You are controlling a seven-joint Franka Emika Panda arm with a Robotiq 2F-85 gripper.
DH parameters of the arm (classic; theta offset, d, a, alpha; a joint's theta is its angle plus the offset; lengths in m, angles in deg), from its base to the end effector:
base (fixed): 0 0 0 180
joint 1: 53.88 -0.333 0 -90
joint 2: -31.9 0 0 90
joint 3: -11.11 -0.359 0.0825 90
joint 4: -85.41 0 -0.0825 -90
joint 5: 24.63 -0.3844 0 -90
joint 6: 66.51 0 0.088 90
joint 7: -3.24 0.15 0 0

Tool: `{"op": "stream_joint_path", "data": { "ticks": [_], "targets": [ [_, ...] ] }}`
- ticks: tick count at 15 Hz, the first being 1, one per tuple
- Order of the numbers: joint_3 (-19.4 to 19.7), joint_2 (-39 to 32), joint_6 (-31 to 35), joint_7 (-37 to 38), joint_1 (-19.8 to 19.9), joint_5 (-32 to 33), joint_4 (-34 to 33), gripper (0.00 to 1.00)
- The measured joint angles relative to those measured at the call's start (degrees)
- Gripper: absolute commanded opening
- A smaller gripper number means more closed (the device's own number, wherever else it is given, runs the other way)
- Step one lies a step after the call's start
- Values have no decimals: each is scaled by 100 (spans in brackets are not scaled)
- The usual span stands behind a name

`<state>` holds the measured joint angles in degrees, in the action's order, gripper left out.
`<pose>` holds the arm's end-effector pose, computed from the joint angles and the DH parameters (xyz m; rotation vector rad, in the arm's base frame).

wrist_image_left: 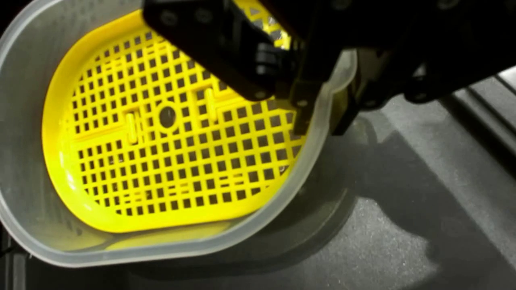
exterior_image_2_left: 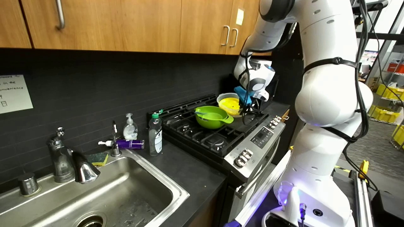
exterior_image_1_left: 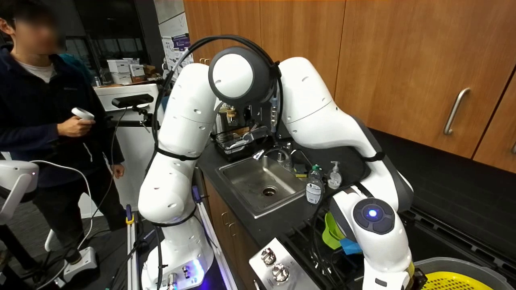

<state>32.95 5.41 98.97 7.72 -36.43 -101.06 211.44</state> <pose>0.4169 -0.4037 0.1977 -1.5907 2.3722 -0.5499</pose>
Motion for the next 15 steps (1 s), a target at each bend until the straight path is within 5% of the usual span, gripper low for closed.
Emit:
{"op": "stream_joint_path", "data": {
  "ticks": [6,15],
  "targets": [
    [-3,255,137,-412,-209,74,247,5],
    [-2,457,49,-914,-250,1254,418,5]
  ]
}}
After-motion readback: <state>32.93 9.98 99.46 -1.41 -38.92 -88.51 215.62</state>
